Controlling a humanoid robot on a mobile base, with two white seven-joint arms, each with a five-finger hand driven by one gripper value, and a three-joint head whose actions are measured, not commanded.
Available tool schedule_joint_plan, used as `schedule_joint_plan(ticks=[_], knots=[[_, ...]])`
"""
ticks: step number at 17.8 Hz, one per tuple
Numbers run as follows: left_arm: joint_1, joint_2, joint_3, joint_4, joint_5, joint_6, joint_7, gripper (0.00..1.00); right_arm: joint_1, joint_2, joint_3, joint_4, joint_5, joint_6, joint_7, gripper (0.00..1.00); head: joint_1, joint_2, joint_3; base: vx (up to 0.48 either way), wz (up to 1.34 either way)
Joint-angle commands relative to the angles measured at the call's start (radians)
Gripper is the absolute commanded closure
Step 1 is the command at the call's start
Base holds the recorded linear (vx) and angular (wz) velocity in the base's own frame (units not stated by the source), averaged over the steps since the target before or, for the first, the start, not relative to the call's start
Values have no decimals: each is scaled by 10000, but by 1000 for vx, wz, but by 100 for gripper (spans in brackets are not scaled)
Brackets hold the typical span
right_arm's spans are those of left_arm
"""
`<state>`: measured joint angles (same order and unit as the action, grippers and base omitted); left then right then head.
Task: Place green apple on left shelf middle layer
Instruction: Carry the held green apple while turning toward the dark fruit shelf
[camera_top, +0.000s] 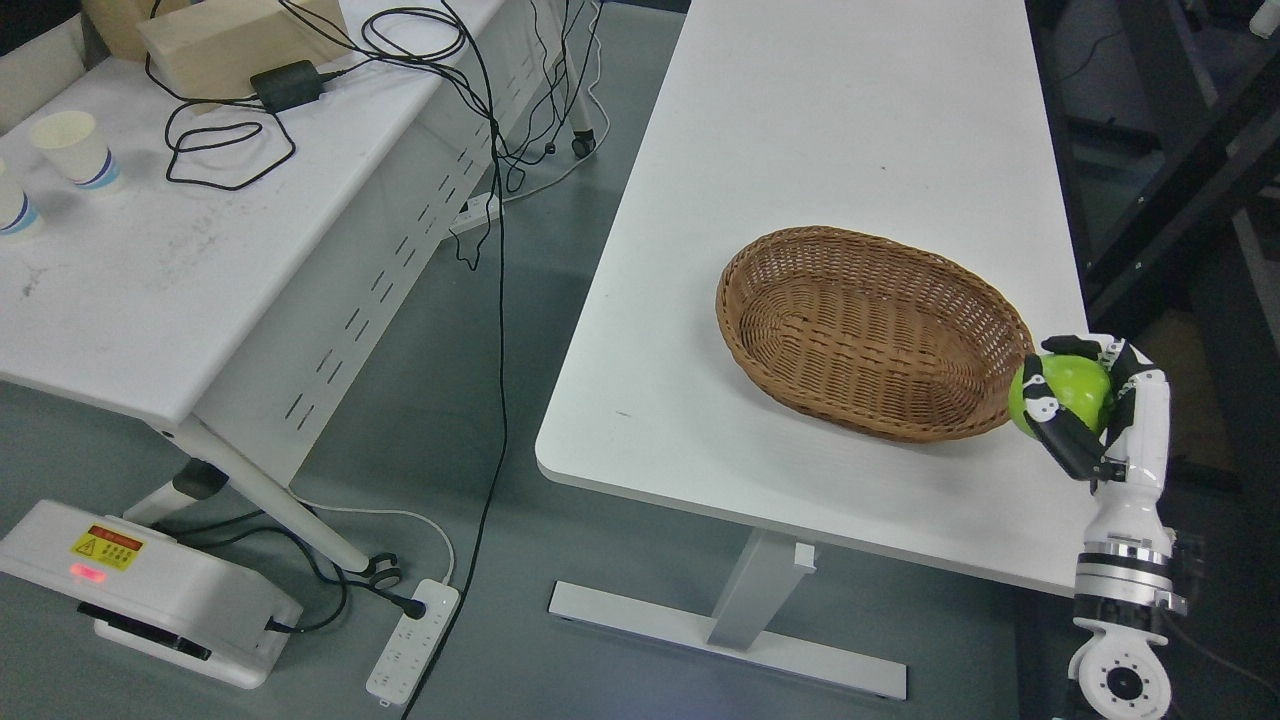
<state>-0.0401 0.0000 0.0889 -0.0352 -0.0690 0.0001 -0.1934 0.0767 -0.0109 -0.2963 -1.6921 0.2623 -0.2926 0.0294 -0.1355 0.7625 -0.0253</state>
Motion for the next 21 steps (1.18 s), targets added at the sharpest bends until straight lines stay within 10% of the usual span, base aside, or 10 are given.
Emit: schedule_joint_plan(ticks=[1, 21], knots=[[2, 174, 0, 0, 0, -16, 1, 0, 214, -65, 569, -45, 0, 26, -217, 100, 0, 0, 0, -58, -124], [2, 174, 0, 0, 0, -16, 1, 0, 460, -65, 1459, -30, 0, 88, -95, 100, 0, 0, 0, -74, -176]])
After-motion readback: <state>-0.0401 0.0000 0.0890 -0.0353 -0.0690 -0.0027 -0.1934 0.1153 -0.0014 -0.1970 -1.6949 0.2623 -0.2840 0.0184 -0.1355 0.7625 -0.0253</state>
